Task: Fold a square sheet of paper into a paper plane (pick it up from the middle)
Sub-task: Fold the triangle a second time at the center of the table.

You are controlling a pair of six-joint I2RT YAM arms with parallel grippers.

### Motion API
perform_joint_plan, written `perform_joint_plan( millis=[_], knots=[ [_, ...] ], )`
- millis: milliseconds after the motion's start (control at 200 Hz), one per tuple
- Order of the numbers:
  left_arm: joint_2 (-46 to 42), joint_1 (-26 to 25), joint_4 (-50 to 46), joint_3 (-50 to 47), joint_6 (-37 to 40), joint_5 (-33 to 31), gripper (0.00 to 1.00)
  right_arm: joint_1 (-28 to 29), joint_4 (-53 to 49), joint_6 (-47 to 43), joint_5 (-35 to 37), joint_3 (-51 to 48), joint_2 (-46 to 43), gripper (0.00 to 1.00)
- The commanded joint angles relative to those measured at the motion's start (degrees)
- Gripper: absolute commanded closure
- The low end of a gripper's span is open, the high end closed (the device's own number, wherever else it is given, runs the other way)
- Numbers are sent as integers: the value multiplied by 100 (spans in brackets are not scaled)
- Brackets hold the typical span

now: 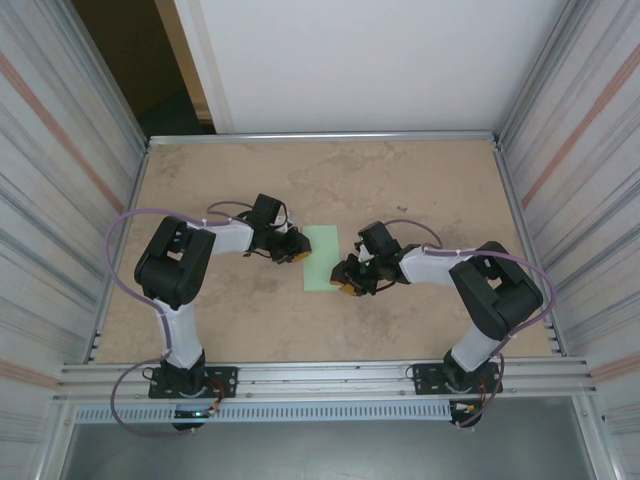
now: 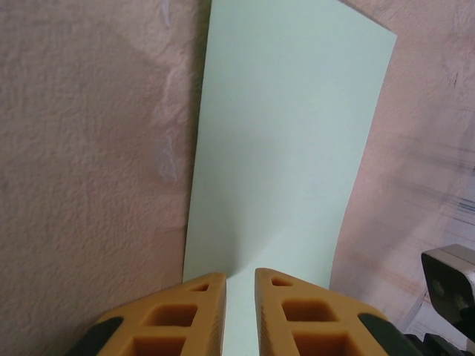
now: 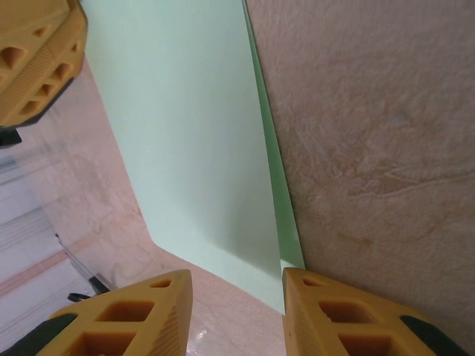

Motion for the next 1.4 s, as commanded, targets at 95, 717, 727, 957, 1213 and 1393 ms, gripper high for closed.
perform_joint_plan(
  millis=[95,717,727,957,1213,1393],
  knots=[
    [259,16,-343,-177,-66,-278,82,-57,265,123,182,-93,-152,68],
    [121,15,-324,-158,-97,-142,82,-40,64,284,380,-67,-149,85],
    [115,16,-324,-157,-100,-135,82,-39,59,281,377,-67,-148,85],
    [-345,26,-462,120,50,56,81,-57,-230,167,496,-32,-202,94],
    [-117,23,-284,430,303,277,82,-66,-471,74,526,69,-206,100],
    [283,31,-689,608,531,189,84,-48,-500,44,516,179,-200,100]
  ],
)
